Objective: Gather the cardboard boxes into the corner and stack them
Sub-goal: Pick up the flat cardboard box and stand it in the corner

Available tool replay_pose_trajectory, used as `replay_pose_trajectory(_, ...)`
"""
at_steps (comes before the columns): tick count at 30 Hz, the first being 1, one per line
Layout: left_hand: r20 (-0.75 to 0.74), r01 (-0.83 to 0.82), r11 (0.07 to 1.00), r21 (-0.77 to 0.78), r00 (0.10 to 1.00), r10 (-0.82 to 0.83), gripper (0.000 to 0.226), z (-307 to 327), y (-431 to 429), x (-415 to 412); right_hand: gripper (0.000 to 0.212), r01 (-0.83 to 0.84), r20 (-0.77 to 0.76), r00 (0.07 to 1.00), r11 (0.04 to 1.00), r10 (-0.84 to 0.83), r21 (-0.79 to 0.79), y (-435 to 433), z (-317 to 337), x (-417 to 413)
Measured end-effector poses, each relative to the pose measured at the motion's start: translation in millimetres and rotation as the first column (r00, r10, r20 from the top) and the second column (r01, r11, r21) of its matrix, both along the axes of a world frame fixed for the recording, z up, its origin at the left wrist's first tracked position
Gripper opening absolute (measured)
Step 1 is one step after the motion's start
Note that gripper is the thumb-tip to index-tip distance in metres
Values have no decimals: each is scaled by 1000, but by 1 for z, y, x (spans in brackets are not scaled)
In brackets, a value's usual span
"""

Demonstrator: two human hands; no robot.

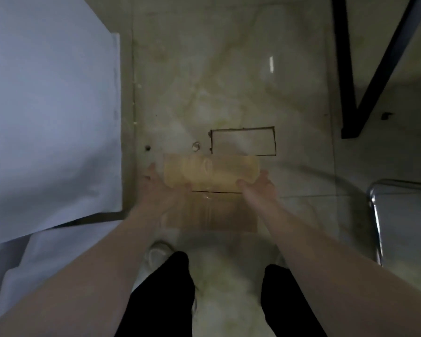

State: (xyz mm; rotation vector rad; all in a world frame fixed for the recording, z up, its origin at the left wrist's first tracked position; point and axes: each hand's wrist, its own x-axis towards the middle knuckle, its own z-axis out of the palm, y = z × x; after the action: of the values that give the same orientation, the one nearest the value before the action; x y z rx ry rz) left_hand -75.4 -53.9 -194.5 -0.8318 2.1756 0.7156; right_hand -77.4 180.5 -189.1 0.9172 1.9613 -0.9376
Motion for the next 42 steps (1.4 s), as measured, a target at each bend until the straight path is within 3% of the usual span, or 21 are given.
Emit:
replay_pose_trajectory(4, 22, -94, 996, -5, 995, 94, 144, -68, 1, 0, 76, -13, 50, 999, 1000, 13, 10, -3, -70, 1)
replay_pose_trajectory(8, -11, -200, 980, -12, 980, 200, 135, -97, 6, 9, 86, 101, 88, 991, 994, -105, 45, -4, -99, 7)
replay_pose_trajectory(13, -61, -193, 980, -51, 980, 189, 148, -97, 5, 23, 80, 82, 102, 991, 994, -89, 71, -4, -95, 11)
replay_pose_trajectory(18, 23, -216, 976, -42, 976, 217, 156, -68, 5, 46, 81, 47, 81, 995, 995, -54, 88, -2, -68, 19)
replay_pose_trajectory(23, 31, -305, 952, -38, 951, 306, 145, -16, 10, 59, 84, 53, 42, 997, 992, -58, 112, 4, -17, 31)
replay_pose_trajectory(26, 5, -330, 944, 6, 944, 330, 152, 35, 12, 64, 84, 44, -1, 999, 990, -45, 130, 9, 31, 38)
replay_pose_trajectory(30, -62, -382, 918, 106, 919, 389, 126, 118, 10, 81, 71, 49, -71, 997, 993, -41, 112, 12, 115, 39)
replay_pose_trajectory(33, -85, -456, 871, 182, 875, 476, 105, 171, 7, 98, 69, -18, -111, 993, 995, 29, 102, 10, 174, 32)
replay_pose_trajectory(38, -153, -599, 763, 242, 753, 640, 115, 276, 5, 142, 69, -237, -166, 952, 964, 256, 125, -16, 295, 9)
replay_pose_trajectory(42, -217, -693, 680, 241, 644, 733, 99, 347, 12, 175, 75, -384, -213, 888, 912, 407, 143, -39, 371, 5)
